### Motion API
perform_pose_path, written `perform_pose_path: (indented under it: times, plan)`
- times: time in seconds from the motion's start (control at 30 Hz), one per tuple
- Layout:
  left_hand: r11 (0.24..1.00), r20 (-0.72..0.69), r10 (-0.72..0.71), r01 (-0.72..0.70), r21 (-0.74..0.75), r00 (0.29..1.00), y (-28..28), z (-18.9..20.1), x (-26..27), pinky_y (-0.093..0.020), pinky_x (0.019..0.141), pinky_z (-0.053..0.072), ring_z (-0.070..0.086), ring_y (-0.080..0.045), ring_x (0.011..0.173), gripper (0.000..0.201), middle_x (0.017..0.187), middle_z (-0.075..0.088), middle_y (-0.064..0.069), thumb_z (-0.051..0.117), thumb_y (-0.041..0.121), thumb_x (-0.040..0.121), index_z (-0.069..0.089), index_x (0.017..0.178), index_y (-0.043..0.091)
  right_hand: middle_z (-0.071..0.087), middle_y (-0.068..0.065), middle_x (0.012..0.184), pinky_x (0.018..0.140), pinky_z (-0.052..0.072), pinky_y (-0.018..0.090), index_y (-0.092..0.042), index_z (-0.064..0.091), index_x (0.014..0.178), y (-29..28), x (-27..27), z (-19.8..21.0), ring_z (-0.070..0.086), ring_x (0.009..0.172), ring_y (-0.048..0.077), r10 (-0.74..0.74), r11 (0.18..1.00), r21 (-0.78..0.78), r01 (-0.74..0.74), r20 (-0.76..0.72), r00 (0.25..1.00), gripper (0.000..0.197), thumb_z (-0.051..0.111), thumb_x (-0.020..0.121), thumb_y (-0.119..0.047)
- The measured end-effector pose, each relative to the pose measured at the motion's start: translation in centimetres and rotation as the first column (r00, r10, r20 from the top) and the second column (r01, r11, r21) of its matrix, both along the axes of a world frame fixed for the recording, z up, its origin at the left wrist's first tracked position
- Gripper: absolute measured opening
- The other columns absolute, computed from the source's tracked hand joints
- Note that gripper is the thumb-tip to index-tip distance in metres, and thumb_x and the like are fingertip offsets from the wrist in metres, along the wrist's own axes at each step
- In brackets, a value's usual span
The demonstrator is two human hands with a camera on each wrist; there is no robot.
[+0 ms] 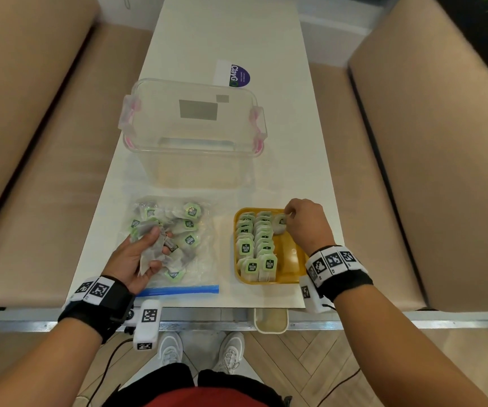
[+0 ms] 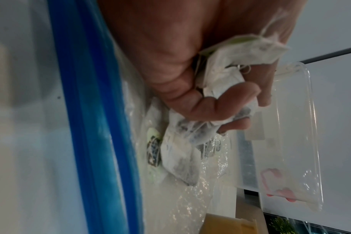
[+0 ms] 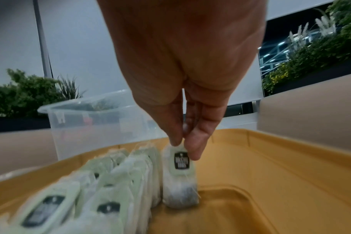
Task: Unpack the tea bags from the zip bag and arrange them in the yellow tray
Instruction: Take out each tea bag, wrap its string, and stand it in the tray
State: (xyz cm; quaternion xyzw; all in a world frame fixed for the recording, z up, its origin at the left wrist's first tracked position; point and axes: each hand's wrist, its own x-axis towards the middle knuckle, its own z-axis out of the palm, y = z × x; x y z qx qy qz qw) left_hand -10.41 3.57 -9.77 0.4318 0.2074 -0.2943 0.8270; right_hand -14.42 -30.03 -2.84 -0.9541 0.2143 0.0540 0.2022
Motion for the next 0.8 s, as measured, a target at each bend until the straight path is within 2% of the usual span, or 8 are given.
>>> perform_pose_path:
  times: [0.13,0.23,0.33,0.4,0.47,0.53,0.63,0.8]
  plan:
    - [1.000,0.007,0.006,-0.006,0.001,1.000,0.3,0.2,0.0,-0.014,0.037,0.036,0.060,-0.011,0.063,0.031,0.093,0.068,-0.004,0.068,0.026,0.087,0.063,0.117,0.018,0.064,0.004,0.096,0.073,0.046,0.027,-0.013,0.069,0.095,0.8,-1.1,2.2,0.059,0.089,0.019,-0.037,0.998,0.051,0.031,0.117,0.992,0.016,0.059,0.086,-0.006]
    - [1.000,0.030,0.011,-0.010,-0.020,0.999,0.5,0.3,0.1,-0.015,0.037,0.037,0.059,-0.010,0.063,0.036,0.093,0.065,-0.005,0.066,0.026,0.090,0.059,0.123,0.015,0.063,-0.003,0.090,0.072,0.050,0.027,-0.019,0.069,0.090,5.2,-2.4,4.5,0.059,0.081,0.013,0.044,0.993,0.097,-0.067,0.221,0.974,0.007,0.064,0.087,-0.017]
    - [0.999,0.051,0.019,-0.018,-0.031,0.999,0.6,0.3,0.1,-0.015,0.037,0.037,0.058,-0.010,0.063,0.037,0.098,0.064,-0.007,0.065,0.025,0.092,0.057,0.128,0.015,0.062,0.001,0.097,0.077,0.053,0.034,-0.017,0.070,0.100,11.8,-3.2,3.8,0.060,0.086,0.015,0.255,0.934,0.231,-0.272,0.102,0.961,0.012,0.063,0.091,-0.022]
    - [1.000,0.065,0.020,-0.018,-0.025,0.998,0.7,0.3,0.1,-0.015,0.037,0.037,0.058,-0.011,0.063,0.035,0.099,0.064,-0.008,0.064,0.024,0.094,0.057,0.127,0.015,0.058,0.005,0.105,0.079,0.052,0.038,-0.016,0.068,0.108,15.0,-2.7,1.9,0.060,0.093,0.023,0.385,0.900,0.218,-0.378,0.011,0.923,0.018,0.060,0.092,-0.021]
    - [1.000,0.070,0.020,-0.019,-0.014,0.997,1.0,0.1,0.0,-0.015,0.037,0.037,0.058,-0.011,0.063,0.031,0.098,0.064,-0.008,0.064,0.024,0.093,0.059,0.123,0.015,0.052,0.006,0.112,0.077,0.052,0.040,-0.016,0.063,0.115,17.1,-2.0,-0.1,0.060,0.096,0.030,0.470,0.873,0.174,-0.456,-0.046,0.882,0.025,0.058,0.092,-0.021]
    - [1.000,0.065,0.024,-0.023,-0.017,0.998,1.3,0.1,0.0,-0.016,0.037,0.037,0.058,-0.011,0.063,0.028,0.096,0.063,-0.008,0.065,0.024,0.092,0.061,0.119,0.015,0.046,0.007,0.118,0.075,0.052,0.041,-0.017,0.057,0.123,18.6,-1.5,-1.7,0.057,0.102,0.031,0.505,0.859,0.147,-0.491,-0.076,0.860,0.034,0.060,0.091,-0.028]
    - [0.999,0.058,0.034,-0.034,-0.015,0.998,1.5,0.1,-0.1,-0.016,0.037,0.038,0.058,-0.012,0.063,0.030,0.094,0.064,-0.009,0.066,0.024,0.091,0.062,0.119,0.013,0.039,0.009,0.124,0.079,0.051,0.042,-0.019,0.050,0.130,20.1,-1.3,-3.6,0.048,0.111,0.031,0.506,0.861,0.127,-0.492,-0.128,0.853,0.049,0.064,0.087,-0.038]
    - [0.998,0.053,0.064,-0.064,0.002,0.997,1.8,-0.2,-0.1,-0.017,0.037,0.039,0.058,-0.013,0.063,0.045,0.097,0.064,-0.012,0.069,0.024,0.088,0.061,0.129,0.008,0.038,0.014,0.131,0.081,0.052,0.044,-0.014,0.054,0.125,20.4,-1.5,-4.7,0.043,0.115,0.034,0.533,0.844,0.039,-0.535,-0.169,0.829,0.044,0.067,0.087,-0.033]
